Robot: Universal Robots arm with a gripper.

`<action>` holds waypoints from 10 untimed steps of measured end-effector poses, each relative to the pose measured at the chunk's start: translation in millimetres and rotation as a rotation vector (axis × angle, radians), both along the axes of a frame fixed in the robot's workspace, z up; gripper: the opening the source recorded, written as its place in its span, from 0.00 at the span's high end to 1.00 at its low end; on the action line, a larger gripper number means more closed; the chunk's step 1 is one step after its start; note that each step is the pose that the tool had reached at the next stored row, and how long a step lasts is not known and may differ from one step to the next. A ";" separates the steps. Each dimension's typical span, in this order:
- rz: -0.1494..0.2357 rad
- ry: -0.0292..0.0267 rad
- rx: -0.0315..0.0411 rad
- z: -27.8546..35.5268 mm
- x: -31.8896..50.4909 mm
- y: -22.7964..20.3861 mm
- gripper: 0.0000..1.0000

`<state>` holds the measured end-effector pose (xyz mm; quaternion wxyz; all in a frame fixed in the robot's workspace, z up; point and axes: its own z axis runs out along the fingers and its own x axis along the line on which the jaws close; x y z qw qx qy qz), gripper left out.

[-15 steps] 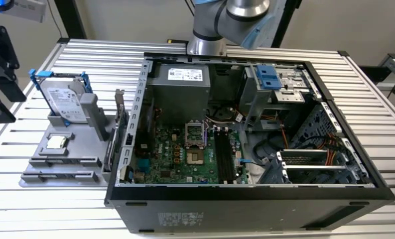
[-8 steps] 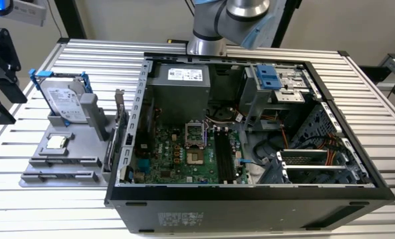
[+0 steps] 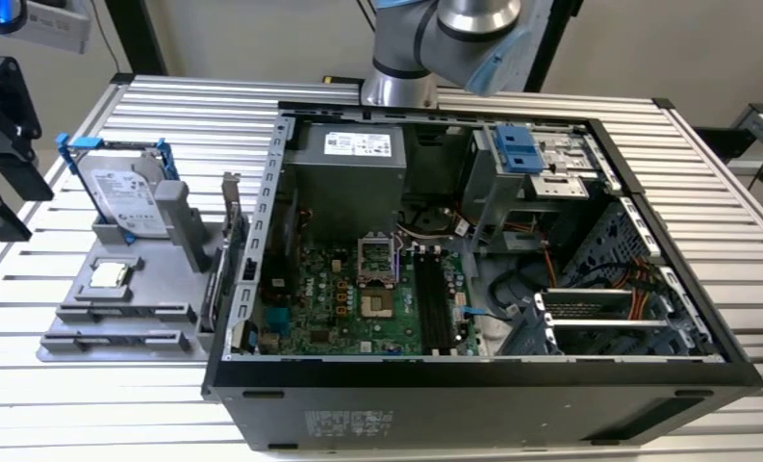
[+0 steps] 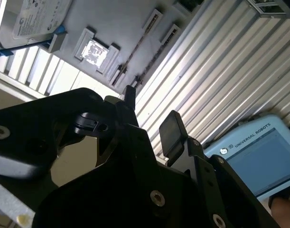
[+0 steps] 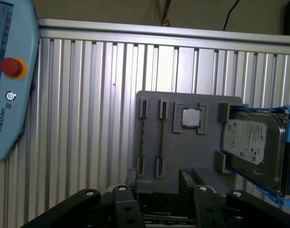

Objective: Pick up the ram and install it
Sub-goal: 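Pick up the ram and move it above insertion slot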

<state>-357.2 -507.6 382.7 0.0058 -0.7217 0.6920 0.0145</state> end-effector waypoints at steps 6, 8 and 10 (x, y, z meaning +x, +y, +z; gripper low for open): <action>0.000 0.0000 0.0000 -1.1 0.0 0.0 0.00; 0.000 0.0000 0.0000 -1.6 0.0 0.0 0.00; 0.000 0.0000 0.0000 -2.1 0.0 0.0 0.00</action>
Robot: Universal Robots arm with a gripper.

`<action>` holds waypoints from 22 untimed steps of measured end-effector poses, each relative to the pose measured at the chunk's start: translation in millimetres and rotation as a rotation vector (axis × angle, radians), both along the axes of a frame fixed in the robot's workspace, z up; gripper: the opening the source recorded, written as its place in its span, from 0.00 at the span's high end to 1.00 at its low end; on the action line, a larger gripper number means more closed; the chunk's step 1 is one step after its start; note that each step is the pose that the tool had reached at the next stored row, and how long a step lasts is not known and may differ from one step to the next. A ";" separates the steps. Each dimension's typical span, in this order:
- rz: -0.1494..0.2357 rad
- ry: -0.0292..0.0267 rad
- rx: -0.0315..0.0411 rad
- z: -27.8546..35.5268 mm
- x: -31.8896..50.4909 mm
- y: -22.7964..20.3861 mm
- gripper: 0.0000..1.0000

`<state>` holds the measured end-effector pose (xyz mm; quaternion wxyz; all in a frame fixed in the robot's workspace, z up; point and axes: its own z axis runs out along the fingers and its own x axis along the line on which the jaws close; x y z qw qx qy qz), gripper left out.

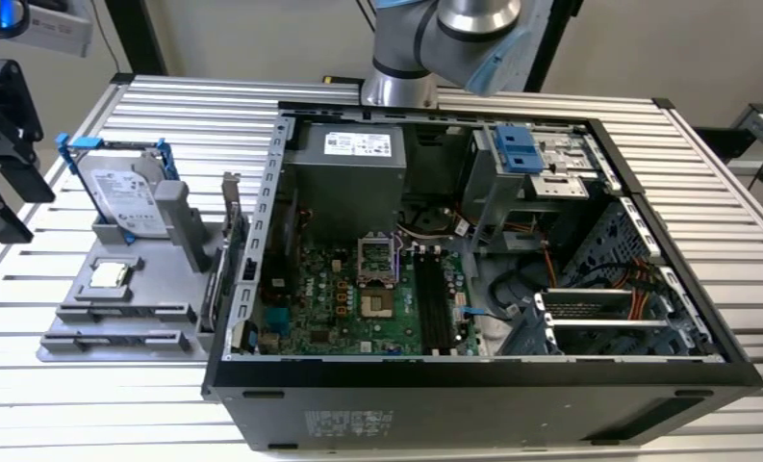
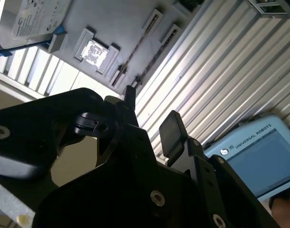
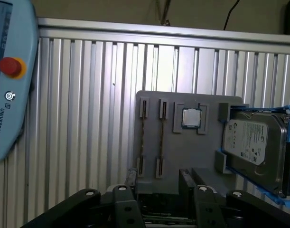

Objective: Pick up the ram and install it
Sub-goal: 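Pick up the ram and move it above insertion slot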

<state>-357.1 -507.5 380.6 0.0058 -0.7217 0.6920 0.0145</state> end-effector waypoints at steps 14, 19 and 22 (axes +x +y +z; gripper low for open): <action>0.000 0.0000 -0.0001 -4.5 0.0 0.0 0.00; 0.000 0.0000 0.0000 -6.0 0.0 0.0 0.00; 0.000 0.0000 0.0000 -6.9 0.0 0.0 0.00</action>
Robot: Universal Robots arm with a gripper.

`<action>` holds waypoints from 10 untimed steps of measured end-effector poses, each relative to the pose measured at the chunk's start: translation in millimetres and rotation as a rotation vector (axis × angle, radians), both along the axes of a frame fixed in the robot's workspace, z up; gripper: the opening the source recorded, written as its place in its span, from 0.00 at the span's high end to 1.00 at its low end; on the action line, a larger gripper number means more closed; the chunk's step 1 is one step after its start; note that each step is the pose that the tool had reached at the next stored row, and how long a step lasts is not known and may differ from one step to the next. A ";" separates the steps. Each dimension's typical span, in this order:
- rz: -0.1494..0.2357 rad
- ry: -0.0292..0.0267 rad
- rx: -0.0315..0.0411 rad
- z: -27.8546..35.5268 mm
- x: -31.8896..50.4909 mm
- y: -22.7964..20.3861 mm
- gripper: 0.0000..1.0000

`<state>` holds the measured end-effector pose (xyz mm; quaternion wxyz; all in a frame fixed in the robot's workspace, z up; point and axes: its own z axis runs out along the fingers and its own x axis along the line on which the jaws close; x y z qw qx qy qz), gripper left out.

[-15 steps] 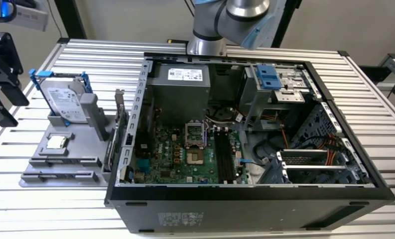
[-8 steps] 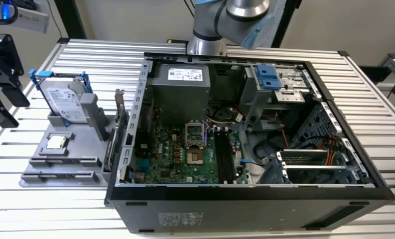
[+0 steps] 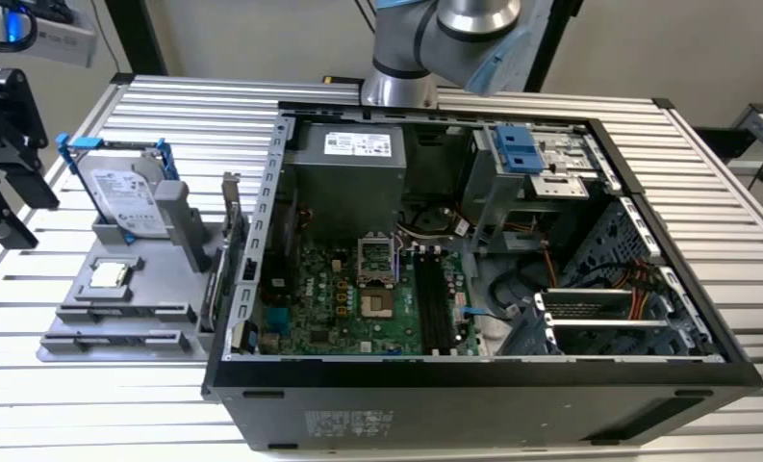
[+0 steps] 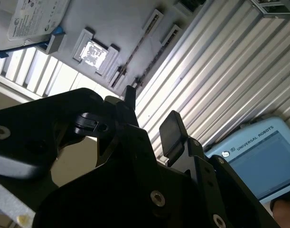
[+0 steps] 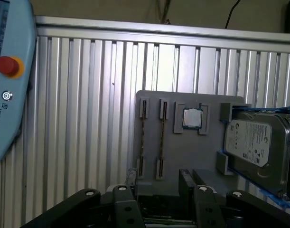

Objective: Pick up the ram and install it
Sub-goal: 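Pick up the ram and move it above insertion slot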

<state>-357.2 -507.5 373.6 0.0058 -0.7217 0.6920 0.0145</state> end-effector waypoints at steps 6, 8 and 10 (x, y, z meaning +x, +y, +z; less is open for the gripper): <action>0.000 0.0000 0.0000 -1.8 0.0 0.0 0.00; 0.000 0.0000 0.0000 -2.4 0.0 0.0 0.00; 0.000 0.0000 0.0000 -3.0 0.0 0.0 0.00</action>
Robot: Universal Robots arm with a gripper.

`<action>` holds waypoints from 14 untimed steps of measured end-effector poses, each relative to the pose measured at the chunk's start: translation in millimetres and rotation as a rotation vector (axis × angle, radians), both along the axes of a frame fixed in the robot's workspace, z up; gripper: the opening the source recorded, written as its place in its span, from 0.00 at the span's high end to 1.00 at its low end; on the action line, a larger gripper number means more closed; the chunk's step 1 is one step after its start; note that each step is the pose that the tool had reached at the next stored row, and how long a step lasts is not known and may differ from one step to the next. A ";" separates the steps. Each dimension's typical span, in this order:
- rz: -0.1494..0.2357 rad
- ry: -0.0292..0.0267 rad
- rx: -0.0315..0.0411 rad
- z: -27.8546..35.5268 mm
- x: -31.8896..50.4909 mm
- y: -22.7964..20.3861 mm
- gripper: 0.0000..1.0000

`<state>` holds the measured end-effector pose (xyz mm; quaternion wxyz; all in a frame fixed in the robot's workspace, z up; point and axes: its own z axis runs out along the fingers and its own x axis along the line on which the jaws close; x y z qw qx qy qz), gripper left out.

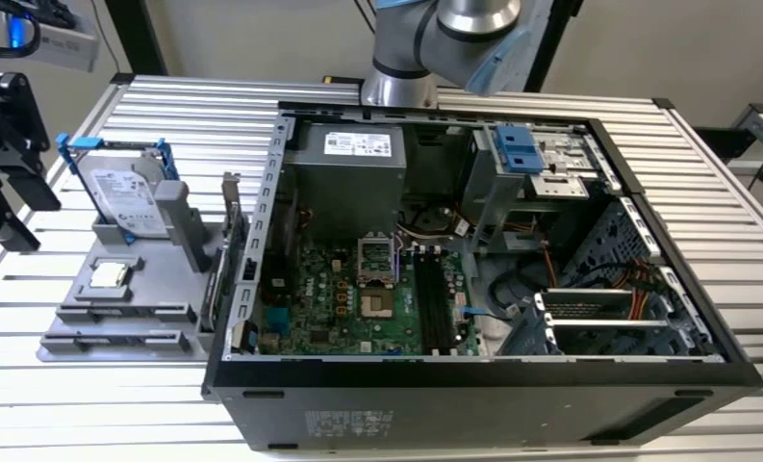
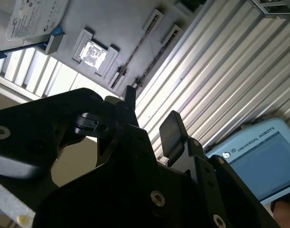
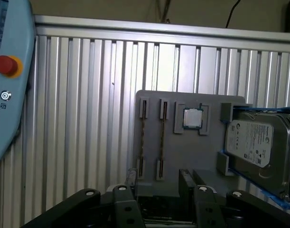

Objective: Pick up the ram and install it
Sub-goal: 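Pick up the ram and move it above insertion slot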

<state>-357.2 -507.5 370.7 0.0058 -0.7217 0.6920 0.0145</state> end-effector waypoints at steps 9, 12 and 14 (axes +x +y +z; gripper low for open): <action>0.000 0.0001 0.0000 -2.6 0.0 0.0 0.00; 0.000 0.0000 -0.0001 -3.5 0.0 0.0 0.00; 0.000 0.0001 -0.0001 -4.1 0.0 0.0 0.00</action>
